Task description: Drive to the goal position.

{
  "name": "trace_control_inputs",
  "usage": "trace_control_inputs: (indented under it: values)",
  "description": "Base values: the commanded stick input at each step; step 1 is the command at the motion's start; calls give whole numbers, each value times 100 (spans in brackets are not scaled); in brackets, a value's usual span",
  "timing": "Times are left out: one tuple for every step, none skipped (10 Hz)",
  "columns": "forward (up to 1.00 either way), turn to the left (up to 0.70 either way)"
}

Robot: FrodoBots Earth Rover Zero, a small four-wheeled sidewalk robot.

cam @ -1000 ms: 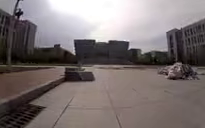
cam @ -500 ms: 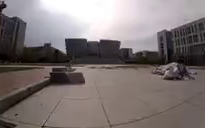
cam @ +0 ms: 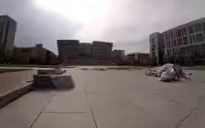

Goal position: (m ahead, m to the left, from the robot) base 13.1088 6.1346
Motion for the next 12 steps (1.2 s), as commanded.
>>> trace_control_inputs:
  values:
    - [100, -2]
    - [100, 0]
    - [100, 0]
    - [100, 0]
    - [100, 0]
    - [100, 0]
    - [100, 0]
    - [100, 0]
    - [100, 0]
    - [100, 0]
    - [100, 0]
    - [100, 0]
